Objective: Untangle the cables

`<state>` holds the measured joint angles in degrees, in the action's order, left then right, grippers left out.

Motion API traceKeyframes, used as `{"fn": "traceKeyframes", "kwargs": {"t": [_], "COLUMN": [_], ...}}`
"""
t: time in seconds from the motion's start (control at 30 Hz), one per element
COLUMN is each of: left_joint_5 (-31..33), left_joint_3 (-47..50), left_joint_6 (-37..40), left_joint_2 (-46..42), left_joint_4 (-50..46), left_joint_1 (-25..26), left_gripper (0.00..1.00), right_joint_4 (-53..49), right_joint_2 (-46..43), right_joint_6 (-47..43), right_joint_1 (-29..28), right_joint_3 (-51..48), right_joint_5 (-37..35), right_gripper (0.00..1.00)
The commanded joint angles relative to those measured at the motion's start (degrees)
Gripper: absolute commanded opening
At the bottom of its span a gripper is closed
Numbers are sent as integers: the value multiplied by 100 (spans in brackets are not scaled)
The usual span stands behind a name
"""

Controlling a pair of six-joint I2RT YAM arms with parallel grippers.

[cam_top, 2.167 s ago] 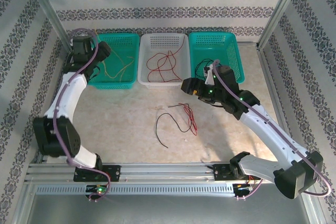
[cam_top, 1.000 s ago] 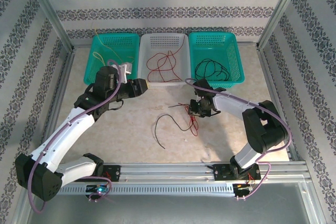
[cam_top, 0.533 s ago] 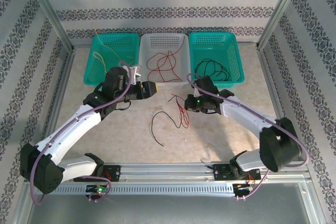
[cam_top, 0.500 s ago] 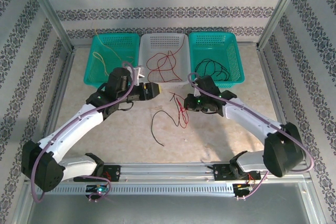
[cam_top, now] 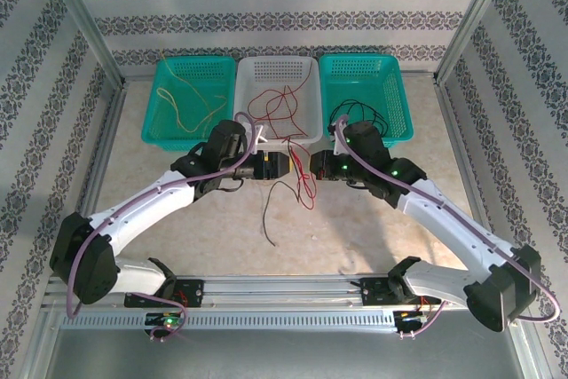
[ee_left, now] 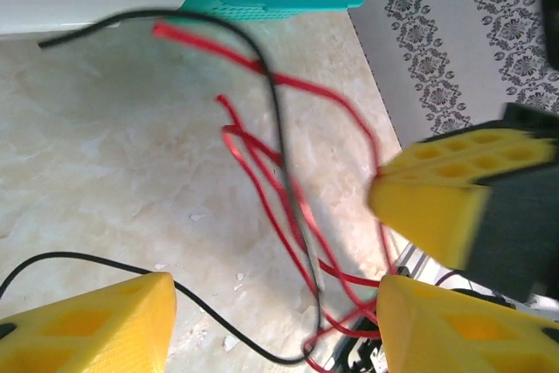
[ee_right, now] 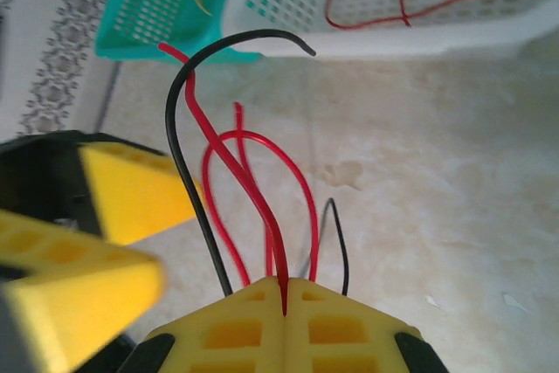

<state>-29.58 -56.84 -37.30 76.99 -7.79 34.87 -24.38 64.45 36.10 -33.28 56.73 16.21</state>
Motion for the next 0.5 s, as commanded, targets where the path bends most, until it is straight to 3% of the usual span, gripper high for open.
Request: {"fn": "traceKeyframes", "kwargs": {"t": [0.0, 0.13, 0.23, 0.37, 0.47], "left_joint_5": [-54, -161, -57, 243, 506], "left_joint_3": [73, 199, 228, 285, 313], "left_joint_6": [-208, -315, -255, -223, -208], "left_joint_2": [23, -71, -118, -121, -127], "left_joint_4": [687, 1324, 1379, 1251, 1151], "left_joint_1": [72, 73, 72, 73, 64], "left_gripper": [66, 69, 66, 51, 28], "right_joint_4": [144, 126, 202, 257, 246], "right_joint_2": [-115, -40, -44, -49, -126], "right_joint_6": [66, 37, 38, 25, 20], "right_joint_1": [-90, -164, -222, -290, -315], "right_joint_3": [249, 294, 303, 341, 365], "right_joint_5": [172, 163, 220, 330, 328], "right_gripper": [0, 0, 0, 0, 0]}}
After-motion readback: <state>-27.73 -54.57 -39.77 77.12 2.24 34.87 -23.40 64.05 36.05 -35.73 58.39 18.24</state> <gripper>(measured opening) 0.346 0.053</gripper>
